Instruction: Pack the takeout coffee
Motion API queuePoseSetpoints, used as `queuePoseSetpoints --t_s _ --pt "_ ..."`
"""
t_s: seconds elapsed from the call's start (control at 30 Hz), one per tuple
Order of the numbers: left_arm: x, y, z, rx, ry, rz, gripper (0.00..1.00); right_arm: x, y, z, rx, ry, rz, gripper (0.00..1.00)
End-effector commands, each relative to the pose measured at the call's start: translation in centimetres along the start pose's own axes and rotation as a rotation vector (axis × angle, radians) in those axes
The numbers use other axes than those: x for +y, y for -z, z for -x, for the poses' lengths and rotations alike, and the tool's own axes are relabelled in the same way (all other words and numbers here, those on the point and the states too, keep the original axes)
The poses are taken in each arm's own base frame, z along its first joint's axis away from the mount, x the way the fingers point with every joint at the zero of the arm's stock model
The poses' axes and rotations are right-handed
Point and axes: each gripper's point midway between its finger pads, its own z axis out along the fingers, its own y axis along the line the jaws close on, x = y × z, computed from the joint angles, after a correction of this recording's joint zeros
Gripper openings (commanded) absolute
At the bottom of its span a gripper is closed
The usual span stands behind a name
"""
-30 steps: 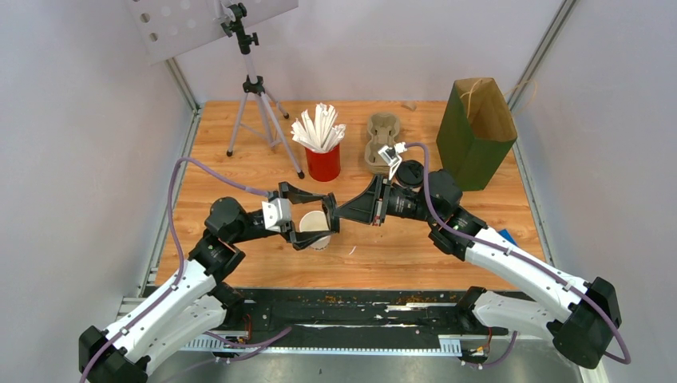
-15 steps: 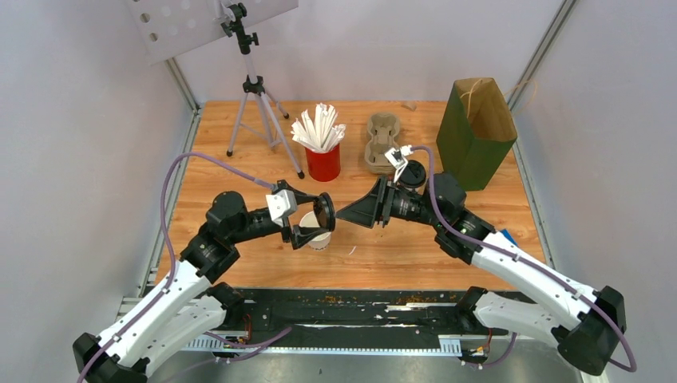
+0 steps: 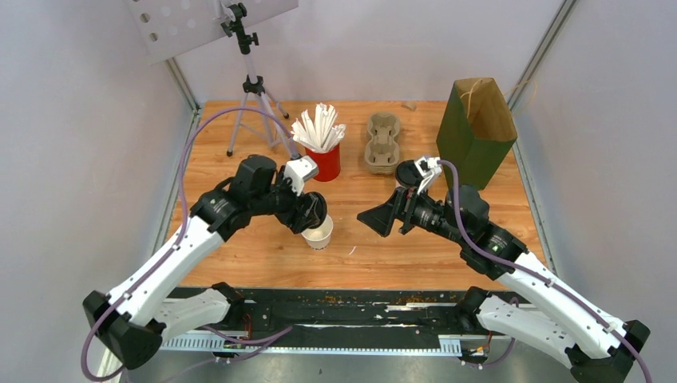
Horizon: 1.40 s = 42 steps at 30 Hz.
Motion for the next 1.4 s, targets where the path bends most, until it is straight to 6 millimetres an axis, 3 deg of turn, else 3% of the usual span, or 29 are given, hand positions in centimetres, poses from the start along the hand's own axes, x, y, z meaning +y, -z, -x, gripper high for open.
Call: queuePoseSetpoints --t_s 0.0,0.6,1.37 --pt "1.0 0.0 -2.6 0.193 0.114 0.076 0.75 0.0 0.8 1.1 -0.027 0.086 -0.032 1.0" --pt "2.8 -3.2 -2.2 0.383 0.195 0.212 0.75 -0.5 1.2 1.0 -0.022 0.168 -0.041 1.0" --pt "1.4 -6.0 -4.5 0.615 0.107 0.238 0.79 -1.3 2.7 0.9 -0.03 0.229 -0.078 1.0"
